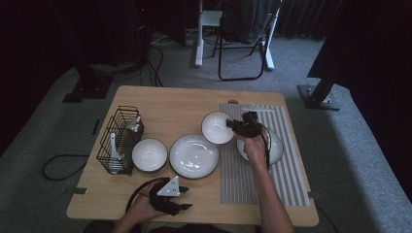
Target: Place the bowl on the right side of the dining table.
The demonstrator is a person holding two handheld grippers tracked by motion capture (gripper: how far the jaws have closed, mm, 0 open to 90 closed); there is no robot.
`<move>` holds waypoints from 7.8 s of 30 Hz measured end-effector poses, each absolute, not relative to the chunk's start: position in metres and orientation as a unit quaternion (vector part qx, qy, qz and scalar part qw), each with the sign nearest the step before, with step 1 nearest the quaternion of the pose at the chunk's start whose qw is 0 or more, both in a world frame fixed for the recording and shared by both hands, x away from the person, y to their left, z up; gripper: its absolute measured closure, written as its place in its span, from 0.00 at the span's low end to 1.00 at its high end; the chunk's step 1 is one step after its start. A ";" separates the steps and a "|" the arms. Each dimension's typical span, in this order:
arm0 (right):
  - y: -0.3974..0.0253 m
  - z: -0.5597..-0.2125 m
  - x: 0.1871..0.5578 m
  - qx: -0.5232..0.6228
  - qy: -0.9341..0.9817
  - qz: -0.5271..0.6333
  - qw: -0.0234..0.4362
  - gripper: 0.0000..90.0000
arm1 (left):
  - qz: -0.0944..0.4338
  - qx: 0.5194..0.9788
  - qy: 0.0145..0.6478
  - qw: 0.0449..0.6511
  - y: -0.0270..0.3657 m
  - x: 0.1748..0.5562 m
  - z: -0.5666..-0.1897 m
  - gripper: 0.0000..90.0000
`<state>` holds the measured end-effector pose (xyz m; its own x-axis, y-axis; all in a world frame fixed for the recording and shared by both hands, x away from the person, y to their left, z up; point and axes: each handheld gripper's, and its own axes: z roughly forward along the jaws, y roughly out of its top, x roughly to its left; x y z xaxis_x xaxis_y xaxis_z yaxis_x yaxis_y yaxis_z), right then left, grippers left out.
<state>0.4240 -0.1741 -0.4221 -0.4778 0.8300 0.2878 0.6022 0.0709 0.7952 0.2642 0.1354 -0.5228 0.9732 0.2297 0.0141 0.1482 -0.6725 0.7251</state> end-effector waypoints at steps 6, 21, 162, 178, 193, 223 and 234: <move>-0.184 -0.425 0.423 0.503 0.717 0.466 0.123 0.90 | 0.052 0.913 0.104 0.392 0.135 0.264 -0.523 0.47; -0.207 -0.431 0.419 0.524 0.704 0.462 0.128 0.90 | 0.052 0.912 0.106 0.392 0.135 0.264 -0.523 0.47; -0.310 -0.489 0.405 0.638 0.651 0.379 0.159 0.89 | 0.052 0.913 0.105 0.391 0.135 0.264 -0.523 0.47; -0.313 -0.490 0.406 0.637 0.651 0.380 0.160 0.89 | 0.052 0.913 0.105 0.391 0.135 0.264 -0.523 0.47; -0.312 -0.487 0.404 0.631 0.658 0.376 0.167 0.82 | 0.052 0.913 0.105 0.391 0.135 0.264 -0.523 0.47; -0.303 -0.443 0.379 0.583 0.673 0.387 0.237 0.68 | 0.053 0.912 0.105 0.392 0.135 0.264 -0.523 0.49; -0.286 -0.433 0.364 0.535 0.696 0.422 0.228 0.64 | 0.053 0.912 0.106 0.393 0.136 0.264 -0.523 0.50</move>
<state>0.3640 -0.2855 -0.4331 -0.3247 0.9361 0.1348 0.5515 0.0716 0.8311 0.2640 0.1355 -0.5230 0.9717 0.2359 0.0133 0.1525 -0.6690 0.7275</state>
